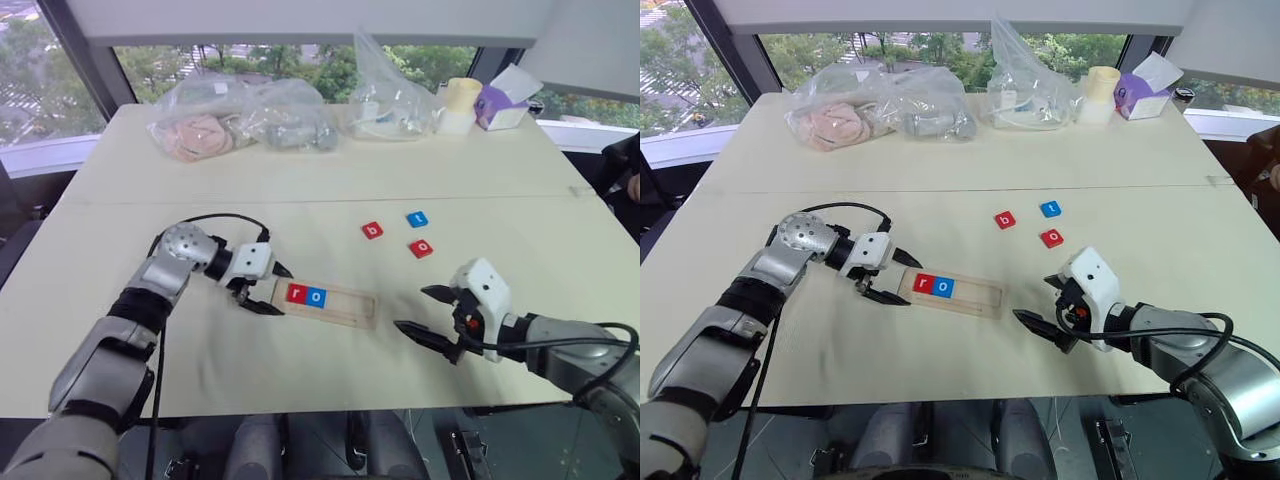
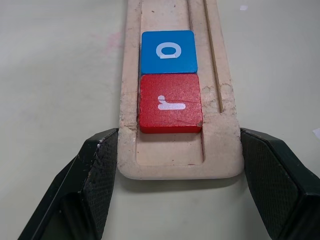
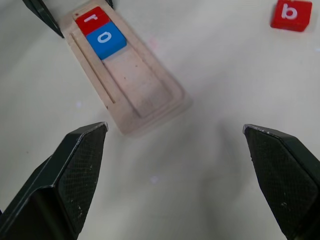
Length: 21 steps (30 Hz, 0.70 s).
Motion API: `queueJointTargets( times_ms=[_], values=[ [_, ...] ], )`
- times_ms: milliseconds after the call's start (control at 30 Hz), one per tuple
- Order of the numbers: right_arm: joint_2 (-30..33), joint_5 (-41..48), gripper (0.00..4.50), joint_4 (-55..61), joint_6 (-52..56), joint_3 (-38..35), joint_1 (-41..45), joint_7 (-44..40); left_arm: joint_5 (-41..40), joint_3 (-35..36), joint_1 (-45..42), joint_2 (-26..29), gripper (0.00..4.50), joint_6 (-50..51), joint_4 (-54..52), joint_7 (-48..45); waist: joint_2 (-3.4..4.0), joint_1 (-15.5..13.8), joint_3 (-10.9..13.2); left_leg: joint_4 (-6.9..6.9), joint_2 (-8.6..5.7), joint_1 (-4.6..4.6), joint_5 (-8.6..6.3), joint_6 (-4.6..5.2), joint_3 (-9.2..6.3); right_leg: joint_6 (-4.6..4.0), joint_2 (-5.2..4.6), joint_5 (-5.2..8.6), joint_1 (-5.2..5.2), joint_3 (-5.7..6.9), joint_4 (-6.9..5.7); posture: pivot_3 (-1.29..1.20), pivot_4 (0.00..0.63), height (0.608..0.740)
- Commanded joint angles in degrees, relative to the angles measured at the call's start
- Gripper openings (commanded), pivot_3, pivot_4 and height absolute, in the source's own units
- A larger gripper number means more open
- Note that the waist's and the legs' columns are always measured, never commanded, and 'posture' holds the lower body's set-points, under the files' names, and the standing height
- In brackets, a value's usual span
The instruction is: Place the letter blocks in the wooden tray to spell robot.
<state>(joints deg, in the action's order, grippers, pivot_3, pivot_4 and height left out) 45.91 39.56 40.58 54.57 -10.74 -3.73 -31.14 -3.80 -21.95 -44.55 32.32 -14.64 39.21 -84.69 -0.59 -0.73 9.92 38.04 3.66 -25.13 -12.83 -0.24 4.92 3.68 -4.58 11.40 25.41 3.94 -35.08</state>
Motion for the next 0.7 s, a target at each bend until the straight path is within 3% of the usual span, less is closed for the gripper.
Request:
queueJointTargets(
  times_ms=[33, 100, 333, 567, 700],
  values=[
    [-1.09, 0.48, 4.5, 2.96, -0.29, -1.42, -0.58, 1.55, 3.35, -0.18, 1.01, -1.13, 4.17, 2.96, 3.0, 3.01, 0.04, -0.15, -0.03, 0.0, -0.01, 0.0, 0.0, 0.0, -0.02, 0.0, -0.02, 0.0, -0.02, 0.0, 0.0, 0.0, 0.15, 0.739],
    [-1.64, 0.39, 4.5, 3.09, -0.31, -1.19, -0.59, 2.21, 3.14, 0.22, 1.78, -1.4, 4.47, 4.9, 2.25, 3.2, 0.04, -0.1, -0.03, 0.04, -0.01, 0.02, 0.0, 0.0, -0.06, 0.0, -0.04, 0.0, -0.07, 0.01, 0.0, 0.0, 0.15, 0.739],
    [-2.6, -1.31, 4.5, 0.6, -1.72, 0.21, 2.26, 3.17, 0.58, 3.59, 6.85, -1.15, 4.47, 13.15, -7.78, 5.24, 0.17, -0.04, -0.15, 0.05, 0.02, 0.03, 0.0, 0.0, -0.05, 0.01, -0.12, 0.01, -0.1, 0.01, 0.01, 0.0, 0.15, 0.739],
    [-11.54, -10.36, 4.5, -15.29, -8.05, 5.36, 17.46, 10.44, -10.61, 10.64, 13.81, 9.04, 4.47, 37.51, -33.12, 1.79, 0.04, 1.34, -0.04, -0.05, 0.04, -0.14, 0.0, 0.0, -0.04, -0.01, 0.01, 0.0, 0.18, 0.01, -0.02, 0.0, 0.15, 0.739],
    [-17.55, -14.17, 4.5, -27.59, -9.92, 9.33, 28.12, 11.59, -20.67, 21.2, 18.23, 11.43, 4.47, 51.3, -41.44, 7.79, 0.06, 1.8, 0.08, -0.09, 0.05, -0.31, 0.02, 0.03, 0.0, -0.21, 0.09, -0.12, 0.46, -0.04, -0.12, 0.0, 0.15, 0.739]
  ],
)
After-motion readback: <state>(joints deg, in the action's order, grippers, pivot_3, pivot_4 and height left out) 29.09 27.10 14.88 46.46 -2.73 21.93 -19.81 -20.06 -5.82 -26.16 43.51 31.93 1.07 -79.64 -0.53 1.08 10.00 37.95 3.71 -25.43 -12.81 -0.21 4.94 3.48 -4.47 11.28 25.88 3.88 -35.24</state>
